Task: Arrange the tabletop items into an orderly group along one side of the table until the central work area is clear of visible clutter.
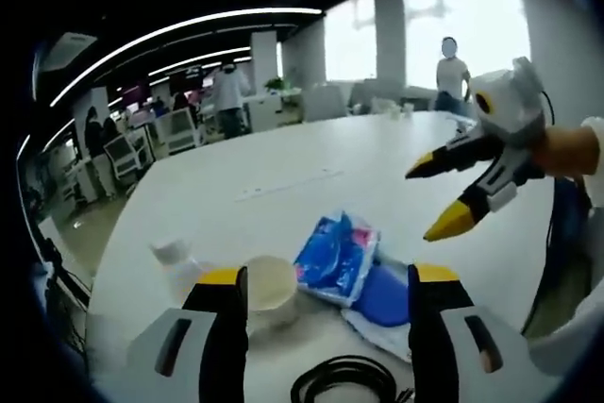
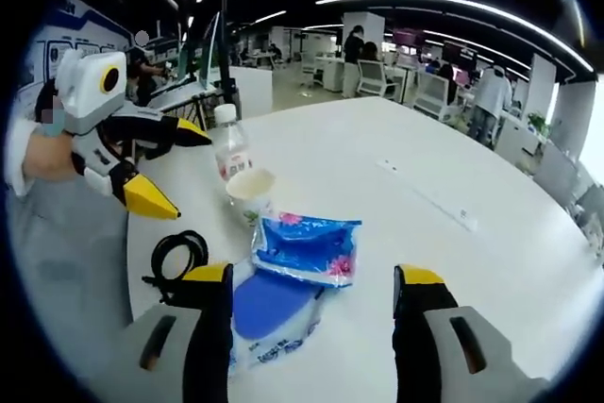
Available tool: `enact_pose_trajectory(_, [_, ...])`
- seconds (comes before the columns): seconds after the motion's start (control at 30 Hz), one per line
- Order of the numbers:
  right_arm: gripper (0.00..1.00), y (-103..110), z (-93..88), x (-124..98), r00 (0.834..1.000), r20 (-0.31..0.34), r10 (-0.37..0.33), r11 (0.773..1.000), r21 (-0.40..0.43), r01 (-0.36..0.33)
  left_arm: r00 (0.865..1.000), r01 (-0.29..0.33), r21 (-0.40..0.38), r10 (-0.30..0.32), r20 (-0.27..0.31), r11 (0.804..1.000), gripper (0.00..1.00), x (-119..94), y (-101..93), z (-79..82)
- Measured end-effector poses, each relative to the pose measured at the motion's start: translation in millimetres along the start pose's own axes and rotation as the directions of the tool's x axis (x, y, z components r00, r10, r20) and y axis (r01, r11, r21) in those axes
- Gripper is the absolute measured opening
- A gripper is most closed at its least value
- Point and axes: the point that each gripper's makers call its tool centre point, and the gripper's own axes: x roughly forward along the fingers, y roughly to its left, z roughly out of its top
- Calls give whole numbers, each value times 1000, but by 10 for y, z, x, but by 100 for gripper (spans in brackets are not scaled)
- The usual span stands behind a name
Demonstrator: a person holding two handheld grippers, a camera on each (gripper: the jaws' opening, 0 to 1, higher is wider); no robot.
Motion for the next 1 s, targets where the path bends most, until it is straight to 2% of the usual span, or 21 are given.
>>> enact_pose_trajectory(0.13, [67,-31,6,28,1000,5,3,1000,7,-3,1000,-5,-13,5,-6,1000,62,43,-82,12])
enact_pose_trajectory(0.3, [67,-90,-13,67,1000,12,4,1000,17,-4,1000,-18,-100,17,-16,995,57,121,-93,-24])
enact_pose_trajectory(0.43, [67,-140,-57,110,1000,9,6,1000,24,-6,999,-16,-98,13,-32,995,57,182,-115,-61])
enact_pose_trajectory(0.57, [66,-170,-69,125,1000,12,7,999,35,-7,999,-25,-118,19,-49,993,56,254,-98,-129])
enact_pose_trajectory(0.7, [65,-216,-90,188,1000,11,11,999,46,-12,997,-68,-211,56,-60,975,53,284,-74,-187])
enact_pose_trajectory(0.73, [65,-225,-93,203,1000,10,13,999,47,-14,995,-78,-218,63,-77,973,52,303,-56,-251])
enact_pose_trajectory(0.87, [65,-270,-143,298,1000,4,22,998,54,-23,993,-94,-248,72,-98,964,51,340,-83,-325])
enact_pose_trajectory(1.0, [63,-289,-163,341,1000,0,31,998,62,-31,988,-112,-243,82,-128,964,47,412,-69,-415])
